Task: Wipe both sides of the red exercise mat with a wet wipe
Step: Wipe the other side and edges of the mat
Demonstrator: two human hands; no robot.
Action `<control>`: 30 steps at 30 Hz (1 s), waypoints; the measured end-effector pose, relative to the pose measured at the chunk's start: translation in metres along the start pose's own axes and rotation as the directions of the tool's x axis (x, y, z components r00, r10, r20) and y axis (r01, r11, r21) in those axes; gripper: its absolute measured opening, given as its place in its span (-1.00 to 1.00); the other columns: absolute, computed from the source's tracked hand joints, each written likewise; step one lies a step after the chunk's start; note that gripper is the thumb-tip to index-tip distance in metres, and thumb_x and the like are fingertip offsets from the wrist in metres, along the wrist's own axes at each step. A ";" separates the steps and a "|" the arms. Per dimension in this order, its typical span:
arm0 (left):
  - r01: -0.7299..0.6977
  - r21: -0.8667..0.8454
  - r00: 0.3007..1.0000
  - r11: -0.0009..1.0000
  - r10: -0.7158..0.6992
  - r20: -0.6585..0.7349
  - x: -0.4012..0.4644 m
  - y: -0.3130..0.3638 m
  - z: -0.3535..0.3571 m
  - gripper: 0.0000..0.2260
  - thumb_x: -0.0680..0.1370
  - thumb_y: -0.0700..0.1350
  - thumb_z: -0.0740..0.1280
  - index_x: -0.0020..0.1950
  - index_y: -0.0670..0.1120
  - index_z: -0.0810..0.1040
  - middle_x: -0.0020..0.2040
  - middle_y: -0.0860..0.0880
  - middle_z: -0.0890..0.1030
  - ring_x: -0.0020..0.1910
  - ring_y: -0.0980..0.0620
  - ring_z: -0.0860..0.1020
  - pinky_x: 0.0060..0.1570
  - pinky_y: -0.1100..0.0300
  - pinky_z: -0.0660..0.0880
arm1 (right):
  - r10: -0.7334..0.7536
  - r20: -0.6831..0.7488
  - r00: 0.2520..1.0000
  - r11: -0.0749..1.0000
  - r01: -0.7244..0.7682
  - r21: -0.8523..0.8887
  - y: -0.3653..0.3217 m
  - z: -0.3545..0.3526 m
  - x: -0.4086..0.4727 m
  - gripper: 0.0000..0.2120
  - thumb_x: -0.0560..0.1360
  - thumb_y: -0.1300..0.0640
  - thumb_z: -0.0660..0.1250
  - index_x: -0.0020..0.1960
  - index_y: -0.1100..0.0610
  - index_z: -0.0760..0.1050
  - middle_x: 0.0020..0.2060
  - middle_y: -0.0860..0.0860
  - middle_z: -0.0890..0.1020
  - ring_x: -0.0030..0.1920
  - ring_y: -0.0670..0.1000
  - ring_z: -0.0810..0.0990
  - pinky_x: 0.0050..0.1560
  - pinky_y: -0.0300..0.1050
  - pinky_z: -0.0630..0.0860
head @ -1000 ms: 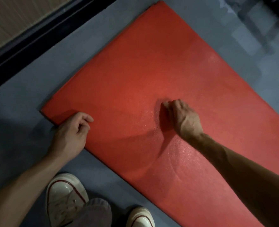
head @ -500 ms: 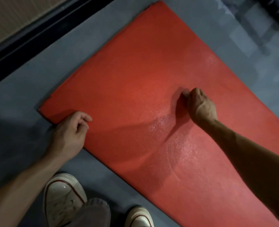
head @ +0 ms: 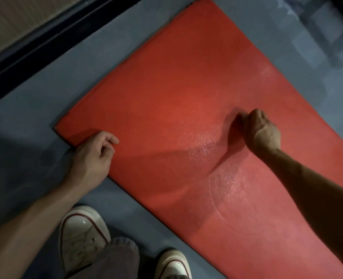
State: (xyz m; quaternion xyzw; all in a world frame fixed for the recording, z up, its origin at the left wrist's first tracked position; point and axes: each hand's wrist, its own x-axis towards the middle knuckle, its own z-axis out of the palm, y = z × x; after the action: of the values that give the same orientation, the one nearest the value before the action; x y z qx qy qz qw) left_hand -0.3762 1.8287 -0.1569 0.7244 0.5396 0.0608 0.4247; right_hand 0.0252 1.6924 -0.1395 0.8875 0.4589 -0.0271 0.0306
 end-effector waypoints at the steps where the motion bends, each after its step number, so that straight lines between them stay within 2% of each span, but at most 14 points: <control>1: 0.002 0.003 1.000 1.000 -0.002 0.000 0.000 0.001 0.000 -0.79 0.59 -0.27 0.26 0.04 0.04 0.54 -0.14 0.09 0.59 -0.19 0.28 0.52 -0.23 0.50 0.31 | 0.006 0.013 1.000 0.999 -0.006 0.036 -0.007 0.001 0.001 -0.62 0.69 -0.18 0.04 0.03 0.13 0.35 -0.05 0.22 0.53 -0.10 0.27 0.58 -0.17 -0.01 0.30; 6: 0.021 0.025 1.000 0.999 -0.021 0.002 0.001 0.001 0.000 -0.81 0.59 -0.24 0.24 0.04 0.05 0.54 -0.13 0.09 0.60 -0.23 0.25 0.51 -0.25 0.39 0.30 | -0.261 0.084 0.962 0.946 0.238 0.220 -0.090 0.021 -0.065 -0.85 0.64 -0.03 0.22 -0.01 0.04 0.39 -0.24 0.02 0.54 -0.29 0.12 0.55 -0.26 0.07 0.54; 8: 0.029 0.024 1.000 0.999 -0.029 0.011 0.001 0.000 0.000 -0.81 0.59 -0.22 0.24 0.04 0.06 0.53 -0.13 0.10 0.60 -0.23 0.25 0.51 -0.25 0.30 0.28 | -0.521 0.138 0.843 0.826 0.456 0.333 -0.126 0.023 -0.112 -0.93 0.60 0.08 0.32 0.06 0.06 0.50 -0.17 0.04 0.60 -0.18 0.09 0.57 -0.09 0.00 0.56; 10: 0.025 0.024 1.000 0.999 -0.026 0.017 0.001 -0.001 -0.001 -0.82 0.59 -0.21 0.24 0.05 0.06 0.54 -0.13 0.12 0.60 -0.22 0.28 0.51 -0.26 0.37 0.29 | -0.782 0.097 0.616 0.608 0.718 0.338 -0.149 0.018 -0.147 -0.88 0.66 0.07 0.26 0.10 0.10 0.51 -0.12 0.03 0.60 -0.14 0.05 0.54 -0.04 -0.05 0.48; 11: 0.019 0.022 1.000 1.000 -0.019 0.019 0.001 -0.001 -0.001 -0.82 0.59 -0.22 0.24 0.05 0.05 0.54 -0.14 0.12 0.60 -0.22 0.30 0.51 -0.25 0.40 0.29 | -0.818 0.075 0.570 0.559 0.758 0.336 -0.149 0.016 -0.142 -0.82 0.68 0.02 0.22 0.10 0.11 0.52 -0.12 0.02 0.60 -0.15 0.05 0.56 -0.06 -0.05 0.51; 12: 0.014 0.019 1.000 1.000 -0.014 0.018 0.001 -0.001 -0.001 -0.82 0.59 -0.22 0.24 0.05 0.05 0.54 -0.13 0.11 0.60 -0.22 0.30 0.51 -0.25 0.42 0.30 | -0.791 0.040 0.611 0.591 0.744 0.312 -0.145 0.016 -0.126 -0.74 0.68 -0.03 0.19 0.08 0.12 0.54 -0.14 0.04 0.61 -0.18 0.08 0.58 -0.11 0.00 0.55; 13: 0.010 0.015 1.000 1.000 -0.010 0.018 0.000 -0.002 -0.002 -0.81 0.59 -0.22 0.24 0.05 0.05 0.54 -0.13 0.11 0.60 -0.21 0.30 0.51 -0.24 0.44 0.30 | -0.703 -0.001 0.711 0.685 0.677 0.269 -0.137 0.019 -0.104 -0.67 0.66 -0.08 0.17 0.04 0.15 0.55 -0.17 0.07 0.61 -0.23 0.13 0.59 -0.18 0.02 0.57; 15: 0.003 0.013 1.000 1.000 -0.003 0.018 0.000 -0.001 -0.002 -0.81 0.59 -0.23 0.24 0.06 0.04 0.54 -0.13 0.09 0.60 -0.20 0.29 0.52 -0.24 0.48 0.31 | -0.413 -0.002 0.911 0.900 0.408 0.153 -0.109 0.013 -0.040 -0.60 0.64 -0.16 0.14 0.03 0.17 0.51 -0.17 0.15 0.60 -0.22 0.23 0.61 -0.24 0.04 0.53; 18: 0.011 0.021 1.000 1.000 -0.011 0.016 0.000 0.000 -0.002 -0.82 0.60 -0.22 0.24 0.05 0.05 0.53 -0.14 0.09 0.59 -0.20 0.27 0.52 -0.26 0.45 0.32 | -0.109 -0.015 0.994 0.993 0.110 0.047 -0.069 0.000 0.023 -0.65 0.68 -0.17 0.08 0.06 0.11 0.41 -0.04 0.17 0.57 -0.06 0.24 0.58 -0.14 0.01 0.36; 21: 0.006 0.030 1.000 1.000 -0.007 0.021 0.001 -0.001 -0.003 -0.82 0.60 -0.21 0.24 0.04 0.06 0.52 -0.15 0.10 0.60 -0.20 0.26 0.52 -0.27 0.42 0.31 | -0.182 -0.021 0.983 0.979 0.183 0.094 -0.091 0.017 0.006 -0.77 0.68 -0.13 0.12 -0.01 0.02 0.34 -0.19 0.05 0.52 -0.26 0.16 0.55 -0.26 -0.09 0.33; 24: 0.003 0.029 1.000 1.000 -0.003 0.020 0.000 -0.001 -0.004 -0.83 0.60 -0.20 0.24 0.04 0.06 0.53 -0.15 0.11 0.60 -0.20 0.28 0.52 -0.28 0.42 0.31 | -0.436 -0.035 0.899 0.869 0.431 0.244 -0.138 0.037 -0.064 -0.87 0.62 0.04 0.28 0.05 0.10 0.43 -0.22 0.06 0.52 -0.35 0.14 0.53 -0.36 -0.08 0.42; 28: 0.017 0.019 1.000 1.000 -0.018 0.023 0.000 -0.001 -0.004 -0.82 0.60 -0.21 0.25 0.04 0.07 0.53 -0.15 0.10 0.60 -0.21 0.27 0.53 -0.29 0.43 0.32 | -0.860 -0.013 0.510 0.483 0.822 0.303 -0.165 0.026 -0.127 -0.85 0.69 0.06 0.20 0.16 0.13 0.43 -0.11 0.04 0.57 -0.20 0.06 0.53 -0.11 -0.04 0.53; 29: 0.023 0.016 0.999 1.000 -0.024 0.026 0.000 0.000 -0.004 -0.81 0.60 -0.21 0.25 0.03 0.08 0.53 -0.15 0.11 0.60 -0.21 0.27 0.53 -0.30 0.43 0.31 | -0.854 -0.033 0.519 0.488 0.823 0.290 -0.160 0.024 -0.113 -0.82 0.69 0.01 0.18 0.14 0.11 0.46 -0.12 0.02 0.57 -0.20 0.05 0.53 -0.12 -0.05 0.53; 30: 0.026 0.016 0.999 1.000 -0.027 0.029 0.000 0.000 -0.004 -0.81 0.60 -0.21 0.25 0.03 0.08 0.53 -0.15 0.11 0.60 -0.21 0.27 0.53 -0.30 0.43 0.31 | -0.784 -0.053 0.618 0.586 0.765 0.267 -0.154 0.021 -0.092 -0.78 0.69 -0.05 0.18 0.10 0.08 0.48 -0.14 0.01 0.57 -0.20 0.05 0.55 -0.15 -0.04 0.52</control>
State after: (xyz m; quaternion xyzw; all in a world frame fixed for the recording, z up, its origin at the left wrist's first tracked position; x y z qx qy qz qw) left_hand -0.3783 1.8309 -0.1546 0.7213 0.5435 0.0403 0.4275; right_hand -0.1541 1.7045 -0.1581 0.5930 0.7901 -0.1296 -0.0861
